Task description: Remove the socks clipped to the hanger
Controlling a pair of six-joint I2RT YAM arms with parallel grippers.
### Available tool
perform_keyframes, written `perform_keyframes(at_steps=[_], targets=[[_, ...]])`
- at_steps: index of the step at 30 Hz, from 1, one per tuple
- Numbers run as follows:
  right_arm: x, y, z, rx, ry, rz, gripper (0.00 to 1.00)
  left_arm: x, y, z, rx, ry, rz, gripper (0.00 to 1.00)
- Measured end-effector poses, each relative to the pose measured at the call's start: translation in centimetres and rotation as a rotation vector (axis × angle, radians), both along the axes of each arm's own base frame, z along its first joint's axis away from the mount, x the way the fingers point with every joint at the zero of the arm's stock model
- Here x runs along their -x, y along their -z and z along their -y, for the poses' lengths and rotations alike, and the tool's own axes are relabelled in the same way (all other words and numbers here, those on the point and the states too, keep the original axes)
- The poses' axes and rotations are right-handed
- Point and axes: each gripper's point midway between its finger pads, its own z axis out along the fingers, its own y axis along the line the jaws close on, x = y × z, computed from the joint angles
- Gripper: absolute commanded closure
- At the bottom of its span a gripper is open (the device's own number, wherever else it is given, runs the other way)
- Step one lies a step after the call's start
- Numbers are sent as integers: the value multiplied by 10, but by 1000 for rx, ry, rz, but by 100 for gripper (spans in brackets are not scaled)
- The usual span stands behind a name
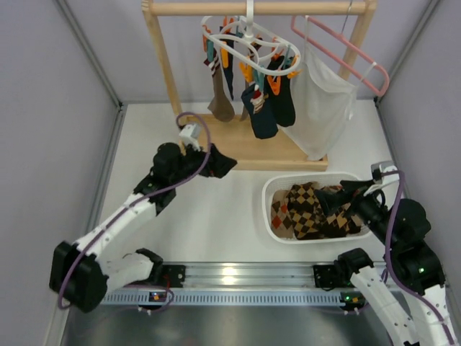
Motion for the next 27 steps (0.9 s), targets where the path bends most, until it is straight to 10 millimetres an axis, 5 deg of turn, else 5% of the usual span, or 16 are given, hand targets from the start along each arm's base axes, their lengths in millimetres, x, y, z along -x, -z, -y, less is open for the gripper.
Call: perform_keyframes(at_steps=[6,12,16,19,21,27], targets=[[6,-3,-9,-11,-59,11,0,-49,-26,84,-15,186,214,2],[11,-4,-15,-13,-104,14,1,-95,-47,112,-41,146,395,3],[14,-7,-17,-11,-127,24,1,-119,-51,125,-56,128,457,15],[15,-8,-18,-7,-138,30,1,-130,-49,133,-69,127,482,30],[16,-8,-19,-6,-142,31,1,-132,-45,135,-81,126,485,63],[15,-10,-20,-10,-144,37,0,-117,-49,155,-119,118,549,98]])
